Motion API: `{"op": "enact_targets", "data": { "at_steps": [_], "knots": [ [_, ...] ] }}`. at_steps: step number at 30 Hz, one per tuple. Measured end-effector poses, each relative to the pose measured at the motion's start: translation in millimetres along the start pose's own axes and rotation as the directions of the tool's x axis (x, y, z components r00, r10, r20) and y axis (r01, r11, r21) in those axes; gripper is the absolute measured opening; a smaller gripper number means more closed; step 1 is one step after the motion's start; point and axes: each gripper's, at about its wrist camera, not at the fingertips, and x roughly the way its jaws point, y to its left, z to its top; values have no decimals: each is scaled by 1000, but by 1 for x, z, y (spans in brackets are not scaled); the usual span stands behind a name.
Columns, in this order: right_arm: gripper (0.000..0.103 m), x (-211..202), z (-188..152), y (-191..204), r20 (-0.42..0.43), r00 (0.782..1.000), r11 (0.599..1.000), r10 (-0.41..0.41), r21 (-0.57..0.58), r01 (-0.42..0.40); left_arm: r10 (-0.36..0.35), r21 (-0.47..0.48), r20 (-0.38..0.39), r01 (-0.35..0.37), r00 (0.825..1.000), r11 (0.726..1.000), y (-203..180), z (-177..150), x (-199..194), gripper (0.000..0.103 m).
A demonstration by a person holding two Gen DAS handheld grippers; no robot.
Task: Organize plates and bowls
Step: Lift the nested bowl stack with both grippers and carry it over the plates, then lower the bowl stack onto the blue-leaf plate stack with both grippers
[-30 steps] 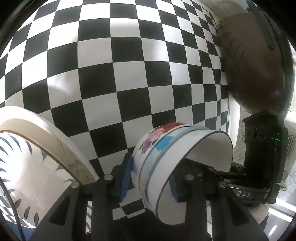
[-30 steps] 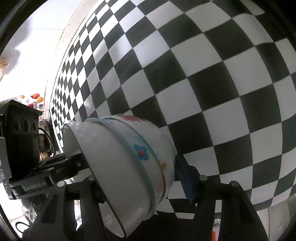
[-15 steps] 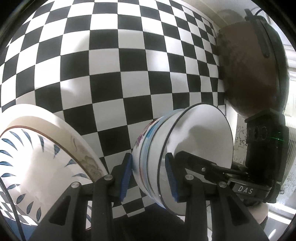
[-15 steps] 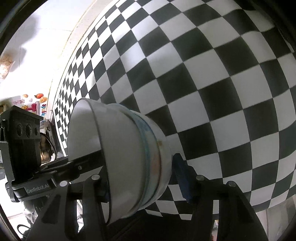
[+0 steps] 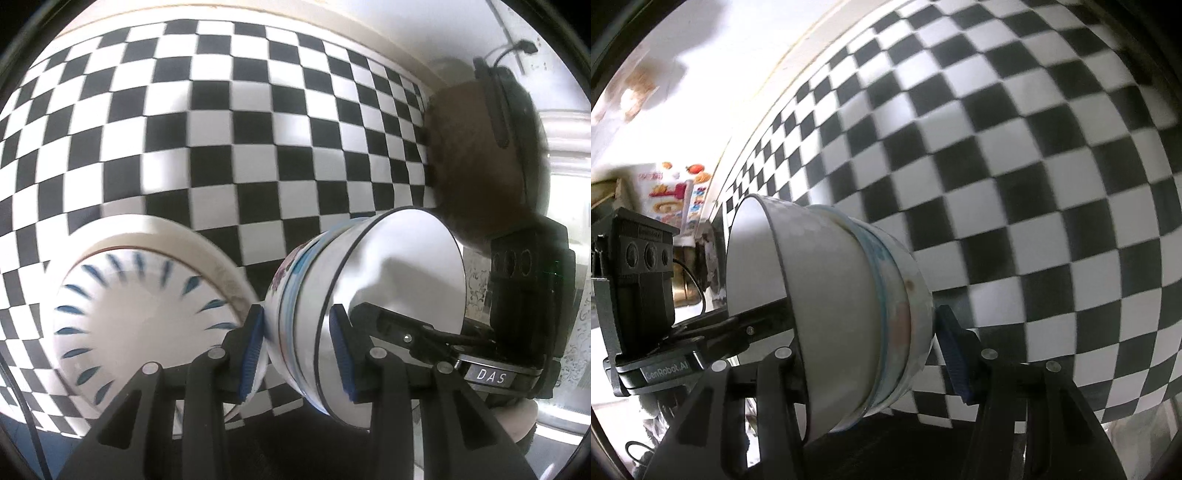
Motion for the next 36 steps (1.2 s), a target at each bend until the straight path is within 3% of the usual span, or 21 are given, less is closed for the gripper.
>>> {"op": "enact_targets", "data": {
  "at_steps": [7, 19, 36],
  "knots": [
    [56, 21, -3, 45, -45, 999, 997, -1, -71, -2, 18, -59, 33, -16, 999, 998, 38, -17, -29, 32],
    [56, 94, -12, 103, -149, 989, 987, -20, -160, -5, 25, -212, 63, -11, 998, 977, 113, -44, -47, 32],
    [56, 114, -13, 114, -145, 987, 978, -69, -204, 39, 43, -236, 72, -25, 996, 971, 137, -45, -41, 32]
  ]
}}
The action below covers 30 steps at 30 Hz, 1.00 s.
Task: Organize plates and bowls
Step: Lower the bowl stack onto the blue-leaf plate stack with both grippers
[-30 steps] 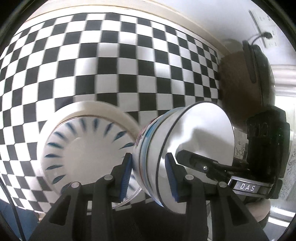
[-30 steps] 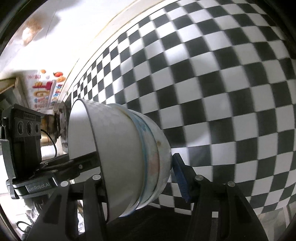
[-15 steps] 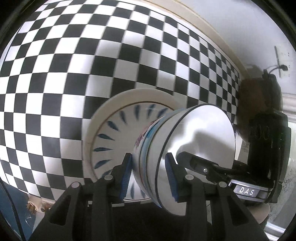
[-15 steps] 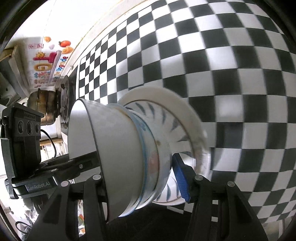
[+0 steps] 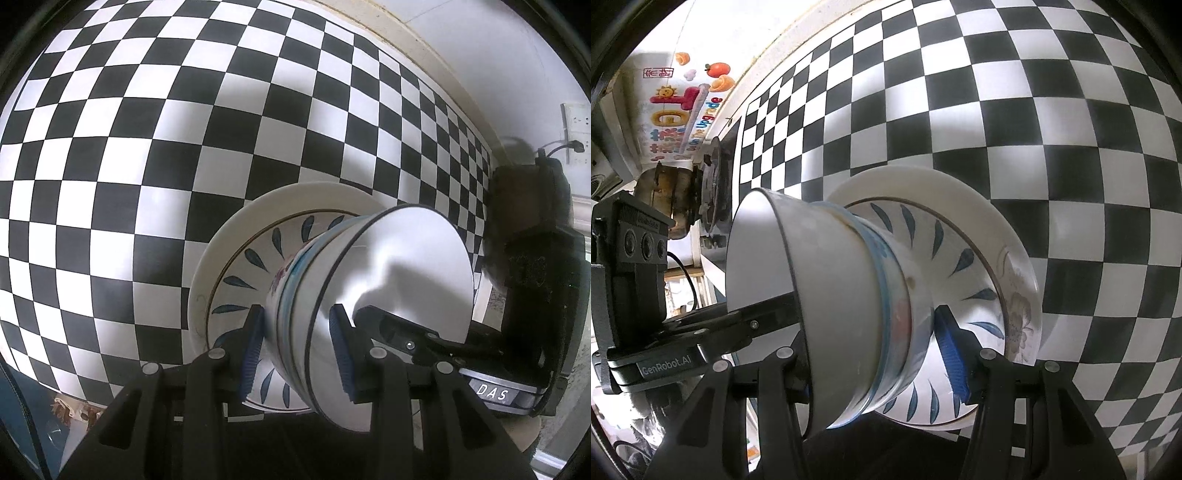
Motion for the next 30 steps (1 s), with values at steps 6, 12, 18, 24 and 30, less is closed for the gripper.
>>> {"op": "enact_targets", "data": {
  "at_steps": [6, 12, 18, 24, 30],
  "knots": [
    [55, -2, 0, 1, 18, 1000, 1000, -7, -9, 8, 8, 6, 11, -8, 1000, 1000, -3, 1, 1, 32],
    [54, -5, -1, -1, 31, 999, 1000, -10, -12, 11, 9, 17, 28, -9, 1000, 1000, -5, 0, 1, 32],
    [52, -5, -6, -3, 33, 999, 1000, -18, -8, 19, 10, 5, 9, -10, 1000, 1000, -1, -8, 7, 32],
    [48, -8, -5, -3, 40, 999, 1000, -25, -4, 26, -5, -16, 7, 5, 1000, 1000, 1, -12, 8, 32],
    [48, -9, -6, -4, 46, 999, 1000, -29, 0, 29, 7, -13, 15, -7, 1000, 1000, -1, -15, 9, 32]
  ]
}}
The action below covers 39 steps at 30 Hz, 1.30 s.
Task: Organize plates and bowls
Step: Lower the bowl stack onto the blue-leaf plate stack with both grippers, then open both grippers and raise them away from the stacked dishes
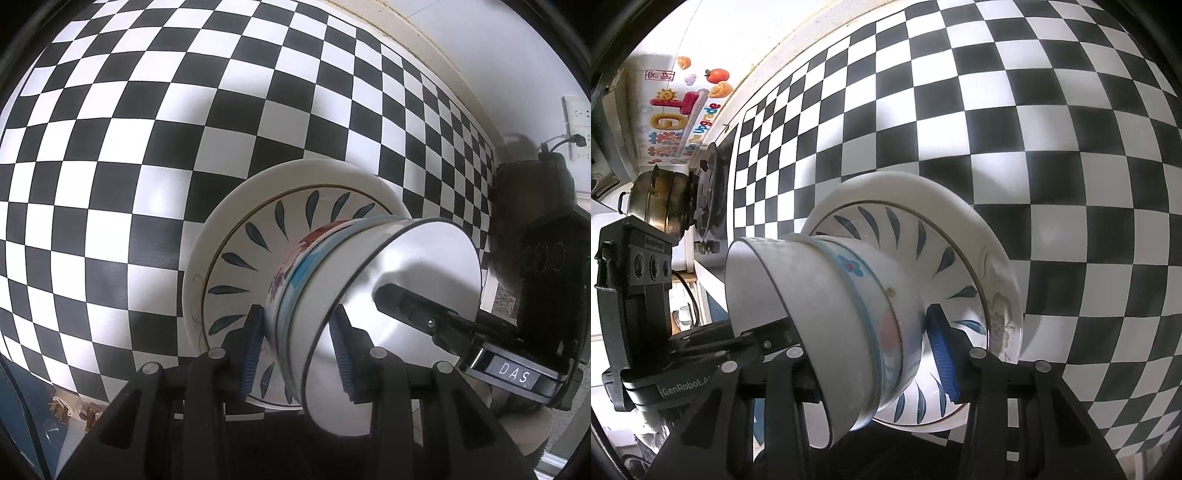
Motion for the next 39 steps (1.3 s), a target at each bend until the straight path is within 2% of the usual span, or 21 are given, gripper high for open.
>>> {"op": "enact_targets", "data": {
  "at_steps": [6, 9, 11, 15, 21, 25, 26, 28, 30, 31, 33, 34, 35, 36, 38, 39],
  "knots": [
    [47, -2, -1, 1, 9, 1000, 1000, -11, -3, 11, 16, 17, 4, -16, 1000, 1000, -2, -1, 1, 32],
    [47, -4, -4, 4, 19, 999, 999, -31, -8, 31, 42, 33, 14, -42, 999, 999, -6, -5, -3, 32],
    [47, -8, -6, 7, 40, 997, 997, -71, -20, 72, 79, 53, 35, -81, 996, 995, -10, -7, -9, 33],
    [47, -18, -12, 14, 75, 988, 990, -132, -36, 135, 152, 89, 92, -160, 984, 983, -18, -15, -21, 35],
    [47, -40, -26, 29, 155, 959, 965, -239, -69, 251, 228, 118, 194, -253, 954, 960, -23, -29, -43, 35],
    [48, -61, -39, 44, 217, 931, 944, -294, -85, 319, 266, 125, 273, -308, 924, 943, -26, -39, -60, 35],
    [53, -66, -43, 47, 232, 923, 938, -307, -89, 334, 273, 126, 289, -319, 918, 939, -27, -40, -62, 37],
    [60, -75, -51, 55, 262, 907, 927, -330, -94, 364, 293, 130, 340, -353, 893, 926, -31, -45, -72, 42],
    [79, -86, -59, 61, 299, 887, 914, -352, -97, 395, 317, 132, 399, -396, 860, 909, -35, -50, -82, 53],
    [82, -90, -63, 65, 317, 874, 904, -368, -100, 416, 323, 133, 421, -410, 847, 902, -36, -51, -87, 57],
    [84, -99, -72, 73, 355, 846, 883, -398, -100, 458, 335, 129, 471, -439, 816, 889, -39, -55, -96, 77],
    [85, -104, -76, 77, 378, 833, 878, -405, -95, 469, 334, 127, 500, -449, 799, 884, -41, -59, -102, 80],
    [88, -109, -80, 78, 398, 824, 877, -404, -89, 473, 327, 126, 519, -450, 789, 884, -42, -60, -107, 87],
    [92, -114, -84, 80, 417, 815, 877, -401, -83, 474, 311, 133, 545, -447, 779, 885, -43, -63, -113, 90],
    [101, -125, -94, 86, 469, 781, 867, -414, -58, 494, 298, 140, 572, -449, 764, 882, -46, -66, -121, 93],
    [101, -131, -99, 88, 493, 760, 863, -422, -39, 504, 282, 143, 588, -440, 758, 886, -47, -69, -126, 94]
  ]
}}
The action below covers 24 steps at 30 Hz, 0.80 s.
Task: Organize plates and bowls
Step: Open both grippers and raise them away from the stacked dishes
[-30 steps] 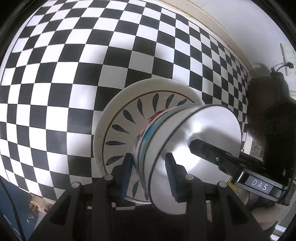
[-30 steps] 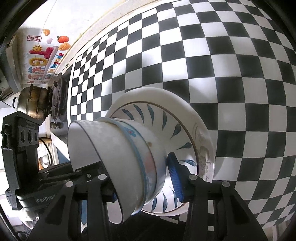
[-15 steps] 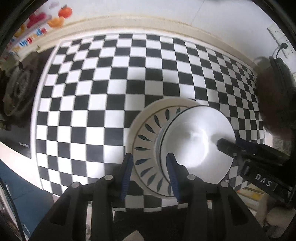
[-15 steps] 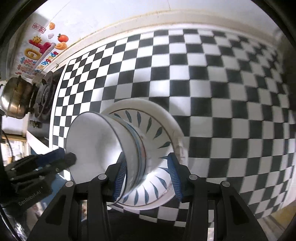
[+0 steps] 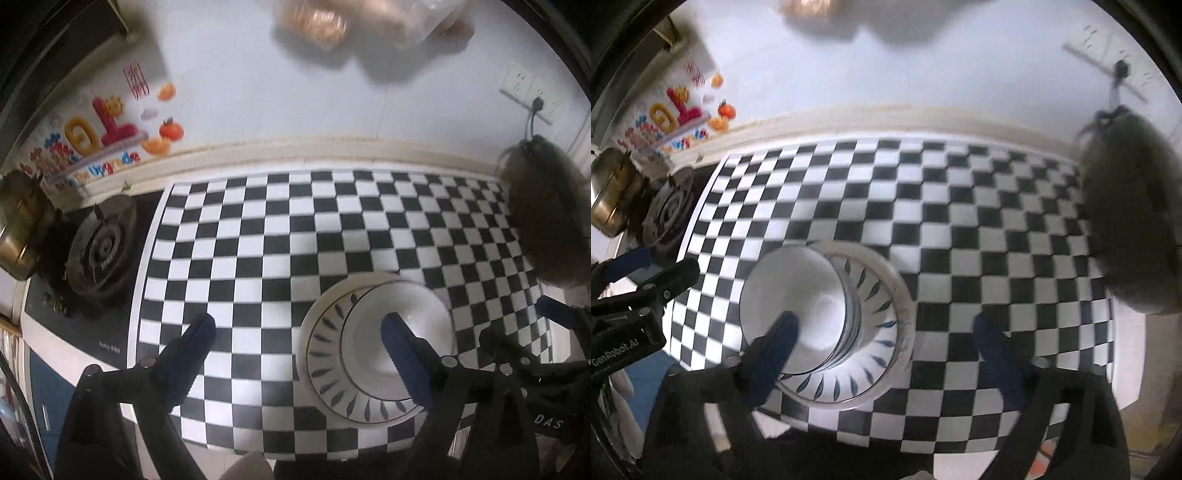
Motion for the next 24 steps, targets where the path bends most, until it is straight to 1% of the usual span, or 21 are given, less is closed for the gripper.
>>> {"op": "enact_targets", "data": {
  "at_steps": [2, 4, 6, 8, 11, 15, 19, 22, 24],
  "knots": [
    [101, -14, -1, -2, 42, 999, 1000, -18, 25, 17, -6, -6, 27, 6, 1000, 1000, 1, 1, -9, 95],
    [101, -32, -3, -4, 91, 995, 998, -41, 49, 37, 7, -11, 57, -6, 998, 1000, 2, 1, -19, 95],
    [102, -48, -5, -5, 131, 989, 997, -65, 52, 58, 15, -6, 77, -14, 997, 1000, 2, 0, -29, 96],
    [102, -62, -8, -4, 157, 985, 997, -73, 47, 66, 8, -12, 88, -7, 996, 1000, -1, -3, -39, 96],
    [102, -83, -13, -2, 186, 981, 998, -63, 39, 57, -1, -25, 113, 4, 994, 1000, -4, -7, -58, 96],
    [102, -112, -22, -1, 241, 969, 998, -62, 24, 58, 18, -47, 161, -11, 987, 999, -9, -14, -83, 96],
    [102, -147, -34, -6, 306, 950, 998, -62, 7, 63, 40, -74, 209, -25, 977, 997, -16, -26, -112, 96],
    [102, -167, -45, -11, 334, 941, 998, -52, -4, 56, 65, -76, 237, -49, 969, 996, -27, -37, -131, 96],
    [102, -182, -55, -16, 348, 937, 999, -35, -13, 42, 72, -86, 250, -52, 966, 995, -34, -47, -144, 96]
  ]
}}
